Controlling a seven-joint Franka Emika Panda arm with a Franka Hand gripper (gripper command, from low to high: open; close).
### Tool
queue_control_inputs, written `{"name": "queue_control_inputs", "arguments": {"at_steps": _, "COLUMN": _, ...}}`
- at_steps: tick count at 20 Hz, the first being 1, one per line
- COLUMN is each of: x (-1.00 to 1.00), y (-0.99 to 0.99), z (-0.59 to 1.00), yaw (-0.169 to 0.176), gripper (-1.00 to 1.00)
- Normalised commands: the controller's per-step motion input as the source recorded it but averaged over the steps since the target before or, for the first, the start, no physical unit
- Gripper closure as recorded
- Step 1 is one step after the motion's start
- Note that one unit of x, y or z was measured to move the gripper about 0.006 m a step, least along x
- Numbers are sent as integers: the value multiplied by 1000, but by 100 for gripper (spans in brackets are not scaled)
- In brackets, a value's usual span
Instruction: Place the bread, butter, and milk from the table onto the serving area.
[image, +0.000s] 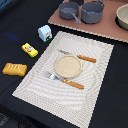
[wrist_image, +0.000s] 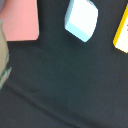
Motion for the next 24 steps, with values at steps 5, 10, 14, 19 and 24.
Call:
{"name": "queue_control_inputs", "arguments": {"at_steps": 5, "x": 25, "y": -930, "z": -92, "yaw": 11, "gripper": -100}}
{"name": "queue_control_inputs", "arguments": {"at_steps": 10, "x": 0, "y": -963, "z": -67, "yaw": 21, "gripper": -100}}
{"name": "queue_control_inputs", "arguments": {"at_steps": 14, "x": 0, "y": -960, "z": -109, "yaw": 24, "gripper": -100}}
{"name": "queue_control_inputs", "arguments": {"at_steps": 19, "x": 0, "y": -895, "z": -217, "yaw": 34, "gripper": -100}}
{"name": "queue_control_inputs", "arguments": {"at_steps": 24, "x": 0, "y": -643, "z": -339, "yaw": 55, "gripper": -100}}
